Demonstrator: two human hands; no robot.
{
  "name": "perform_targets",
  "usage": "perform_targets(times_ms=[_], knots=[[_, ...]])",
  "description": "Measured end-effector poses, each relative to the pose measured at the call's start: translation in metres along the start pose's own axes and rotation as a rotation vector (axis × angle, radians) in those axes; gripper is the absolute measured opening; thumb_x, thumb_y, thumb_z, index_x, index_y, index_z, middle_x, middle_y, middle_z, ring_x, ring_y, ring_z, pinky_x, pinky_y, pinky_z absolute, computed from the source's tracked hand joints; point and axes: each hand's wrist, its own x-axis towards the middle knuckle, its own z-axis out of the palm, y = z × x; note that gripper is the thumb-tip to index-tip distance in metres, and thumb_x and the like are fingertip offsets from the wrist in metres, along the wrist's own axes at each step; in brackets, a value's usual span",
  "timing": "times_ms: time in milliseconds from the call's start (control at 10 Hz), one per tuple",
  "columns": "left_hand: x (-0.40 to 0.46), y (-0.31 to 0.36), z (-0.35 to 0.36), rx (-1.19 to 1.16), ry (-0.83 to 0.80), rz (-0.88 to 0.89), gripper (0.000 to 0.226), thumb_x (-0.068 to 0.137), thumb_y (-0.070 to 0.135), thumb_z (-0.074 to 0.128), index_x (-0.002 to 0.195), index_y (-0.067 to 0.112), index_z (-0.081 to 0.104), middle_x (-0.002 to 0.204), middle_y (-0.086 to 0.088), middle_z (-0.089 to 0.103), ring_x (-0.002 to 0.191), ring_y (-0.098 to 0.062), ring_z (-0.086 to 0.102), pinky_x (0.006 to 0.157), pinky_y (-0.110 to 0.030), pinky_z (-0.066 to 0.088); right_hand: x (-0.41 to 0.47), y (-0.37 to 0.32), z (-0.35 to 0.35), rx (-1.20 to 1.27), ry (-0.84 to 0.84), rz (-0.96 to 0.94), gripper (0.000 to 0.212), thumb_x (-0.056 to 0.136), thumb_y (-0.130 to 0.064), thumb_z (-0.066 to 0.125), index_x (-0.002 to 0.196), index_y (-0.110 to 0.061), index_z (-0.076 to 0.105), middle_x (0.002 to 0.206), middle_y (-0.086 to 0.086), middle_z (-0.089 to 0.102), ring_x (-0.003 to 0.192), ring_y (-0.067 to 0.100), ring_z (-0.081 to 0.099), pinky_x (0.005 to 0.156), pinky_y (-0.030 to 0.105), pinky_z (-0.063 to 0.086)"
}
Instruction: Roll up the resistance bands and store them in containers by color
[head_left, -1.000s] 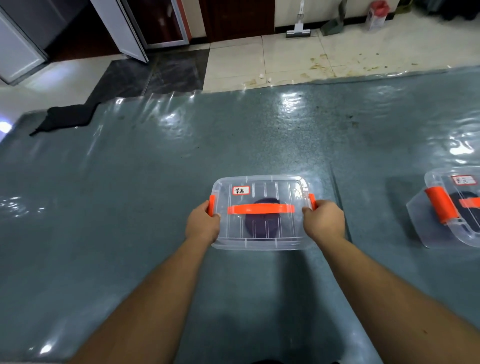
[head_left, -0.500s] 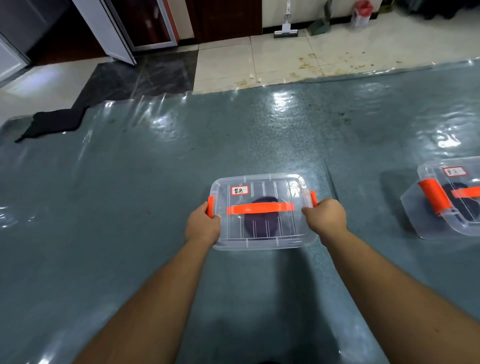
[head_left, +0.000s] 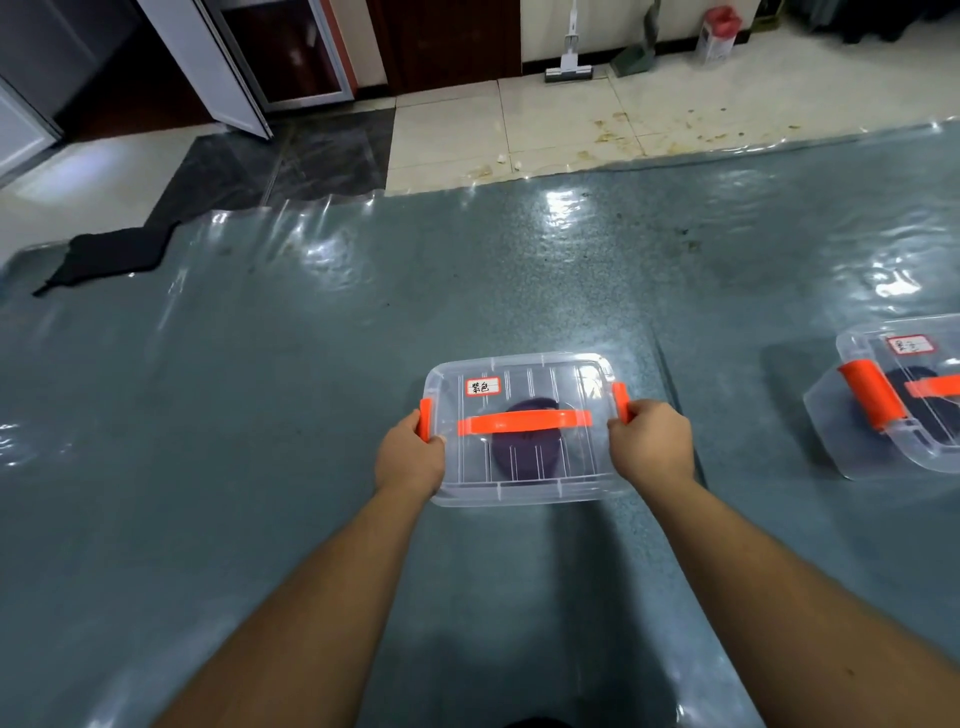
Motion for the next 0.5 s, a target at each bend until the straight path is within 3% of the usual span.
perform_targets(times_ms=[100, 300, 400, 500], knots=[[0.001, 0.001, -0.003, 0.021, -0.009, 0.012, 0.026, 0.095, 0.013, 0.060, 0.119, 0.016, 0.069, 0.108, -0.006, 0.072, 0.094, -0.029, 0.067, 0.086, -0.040, 0.056, 0.000, 0.001, -0.001, -0.033, -0.012, -0.011, 0.017, 0.093, -0.016, 0.062, 0.081, -0.007, 0.070, 0.076, 0.009, 0.068, 0.070, 0.030, 0.062, 0.063, 0.030, 0.049], [-0.006, 0.002, -0.007, 0.191, -0.058, 0.076, 0.024, 0.100, 0.019, 0.053, 0.122, 0.013, 0.060, 0.115, -0.011, 0.068, 0.105, -0.036, 0.064, 0.091, -0.042, 0.053, -0.008, -0.001, -0.004, -0.205, -0.071, -0.077, 0.021, 0.101, -0.019, 0.055, 0.111, -0.002, 0.064, 0.111, 0.021, 0.071, 0.103, 0.039, 0.069, 0.082, 0.038, 0.053], [-0.012, 0.000, -0.010, 0.241, -0.044, 0.128, 0.034, 0.096, 0.020, 0.056, 0.130, 0.014, 0.057, 0.123, -0.013, 0.063, 0.111, -0.035, 0.061, 0.098, -0.046, 0.052, -0.020, -0.002, -0.004, -0.278, -0.069, -0.130, 0.034, 0.097, -0.011, 0.051, 0.130, -0.003, 0.054, 0.130, 0.019, 0.063, 0.119, 0.039, 0.060, 0.096, 0.041, 0.050], [-0.021, -0.002, -0.011, 0.351, 0.032, 0.197, 0.043, 0.094, 0.022, 0.058, 0.136, 0.014, 0.057, 0.132, -0.012, 0.059, 0.121, -0.035, 0.056, 0.104, -0.045, 0.048, -0.032, -0.007, -0.005, -0.351, -0.056, -0.213, 0.054, 0.095, -0.019, 0.054, 0.147, -0.006, 0.043, 0.146, 0.014, 0.051, 0.131, 0.035, 0.049, 0.106, 0.043, 0.045]])
